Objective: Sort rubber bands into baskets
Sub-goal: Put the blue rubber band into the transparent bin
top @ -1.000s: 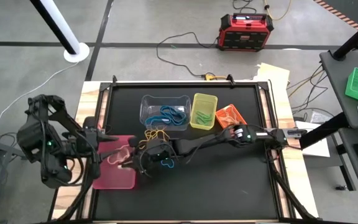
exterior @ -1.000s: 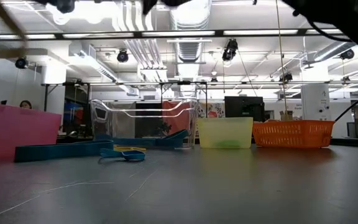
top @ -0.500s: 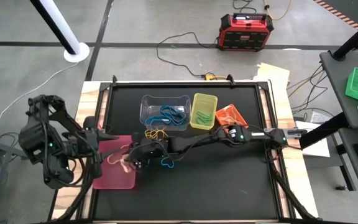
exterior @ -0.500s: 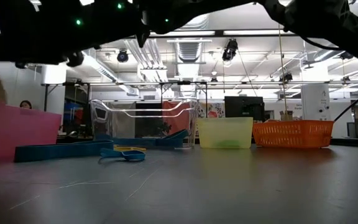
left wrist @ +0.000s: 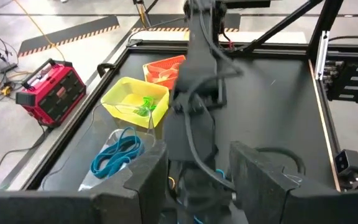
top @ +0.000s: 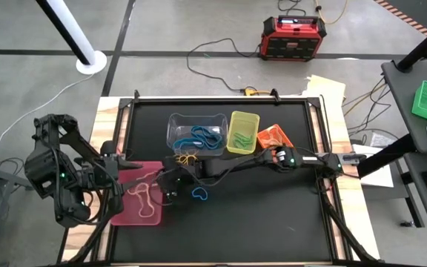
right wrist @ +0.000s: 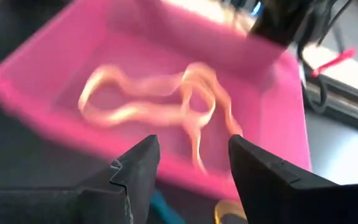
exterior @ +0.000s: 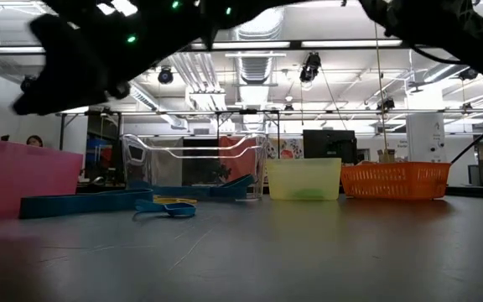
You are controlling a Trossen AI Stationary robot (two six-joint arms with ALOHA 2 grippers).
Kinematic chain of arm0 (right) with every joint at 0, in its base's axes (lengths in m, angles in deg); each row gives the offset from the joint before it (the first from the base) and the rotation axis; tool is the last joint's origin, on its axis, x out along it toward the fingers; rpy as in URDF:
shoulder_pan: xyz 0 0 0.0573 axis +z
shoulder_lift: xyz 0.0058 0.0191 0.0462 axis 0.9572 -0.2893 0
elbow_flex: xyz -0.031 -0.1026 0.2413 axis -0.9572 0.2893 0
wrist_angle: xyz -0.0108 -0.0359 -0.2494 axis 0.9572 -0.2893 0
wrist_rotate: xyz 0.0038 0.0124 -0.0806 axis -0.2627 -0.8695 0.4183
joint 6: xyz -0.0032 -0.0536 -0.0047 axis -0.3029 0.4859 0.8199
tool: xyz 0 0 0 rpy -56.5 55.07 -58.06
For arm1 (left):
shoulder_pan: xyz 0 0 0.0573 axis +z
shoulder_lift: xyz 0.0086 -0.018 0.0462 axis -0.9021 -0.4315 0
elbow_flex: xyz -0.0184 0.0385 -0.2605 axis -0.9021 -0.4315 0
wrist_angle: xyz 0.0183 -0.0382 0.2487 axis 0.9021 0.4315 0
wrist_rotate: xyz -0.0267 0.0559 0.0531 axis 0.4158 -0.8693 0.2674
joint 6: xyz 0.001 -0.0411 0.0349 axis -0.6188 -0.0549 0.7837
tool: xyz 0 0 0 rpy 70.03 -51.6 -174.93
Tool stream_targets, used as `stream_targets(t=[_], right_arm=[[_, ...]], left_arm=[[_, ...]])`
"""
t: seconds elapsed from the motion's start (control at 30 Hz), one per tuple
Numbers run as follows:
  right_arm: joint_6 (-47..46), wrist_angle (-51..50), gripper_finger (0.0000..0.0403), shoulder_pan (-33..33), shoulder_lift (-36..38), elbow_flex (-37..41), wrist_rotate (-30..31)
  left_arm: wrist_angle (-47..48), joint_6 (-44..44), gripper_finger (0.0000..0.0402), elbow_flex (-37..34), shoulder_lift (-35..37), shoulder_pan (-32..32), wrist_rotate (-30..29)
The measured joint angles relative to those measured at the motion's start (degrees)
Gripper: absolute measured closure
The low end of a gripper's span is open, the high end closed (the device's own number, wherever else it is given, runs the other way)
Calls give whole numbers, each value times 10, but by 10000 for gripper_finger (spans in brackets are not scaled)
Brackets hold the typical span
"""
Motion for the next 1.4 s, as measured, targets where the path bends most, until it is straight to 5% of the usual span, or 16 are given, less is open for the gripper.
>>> stream_targets(t=[0.27,1.07,1.2,1.4], right_arm=[[73,-278,226,8,37,8,-32],[73,-162,230,-16,10,78,-12],[66,-155,266,-26,10,89,-42],[71,-152,381,-33,10,97,-64]], left_arm=[[0,-5,245,-5,-49,-1,13],[0,-20,245,-5,-97,-1,10],[0,-20,245,-5,-97,-1,9],[0,-20,245,-5,-97,-1,2]])
